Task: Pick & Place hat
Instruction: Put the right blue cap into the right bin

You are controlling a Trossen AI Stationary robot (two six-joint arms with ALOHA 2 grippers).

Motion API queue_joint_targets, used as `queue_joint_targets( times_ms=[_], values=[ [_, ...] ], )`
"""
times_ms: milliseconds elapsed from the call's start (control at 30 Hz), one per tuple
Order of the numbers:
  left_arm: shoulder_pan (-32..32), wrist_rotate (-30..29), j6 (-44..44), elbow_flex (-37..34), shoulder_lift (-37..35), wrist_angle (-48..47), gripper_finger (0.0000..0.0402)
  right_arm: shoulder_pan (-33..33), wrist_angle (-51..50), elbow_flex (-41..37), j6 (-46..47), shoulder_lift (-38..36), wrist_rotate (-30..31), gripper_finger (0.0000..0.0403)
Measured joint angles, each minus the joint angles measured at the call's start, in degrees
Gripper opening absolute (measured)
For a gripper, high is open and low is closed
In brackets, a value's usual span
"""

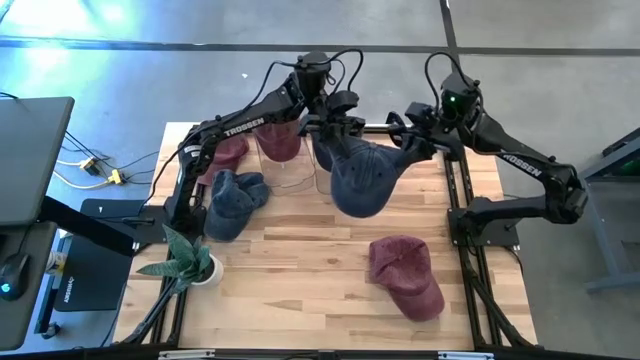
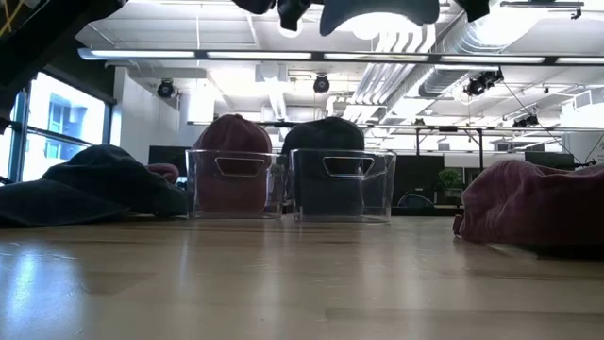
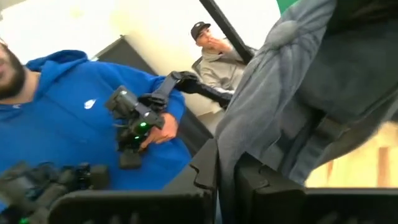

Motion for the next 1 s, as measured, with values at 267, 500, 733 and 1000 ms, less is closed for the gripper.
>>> queue_joint_targets(
  times_ms=[267,500,733,1000],
  values=[
    [0.3,0.5,6.3,0.0,0.0,-7.7,0.0003,-0.1,1.2,0.0,-11.1,3.2,6.1,0.0009],
    [3.7,0.4,14.9,0.0,0.0,-14.7,0.0001,-1.1,1.1,0.0,-18.2,10.0,10.2,0.0004],
    [8.1,-3.1,28.9,0.0,0.0,-27.3,0.0001,-5.3,3.7,0.0,-20.7,13.9,11.7,0.0009],
    [10.8,-16.5,50.9,0.0,0.0,-43.3,0.0001,-6.3,8.3,0.0,-29.5,16.9,12.8,0.001]
  ],
)
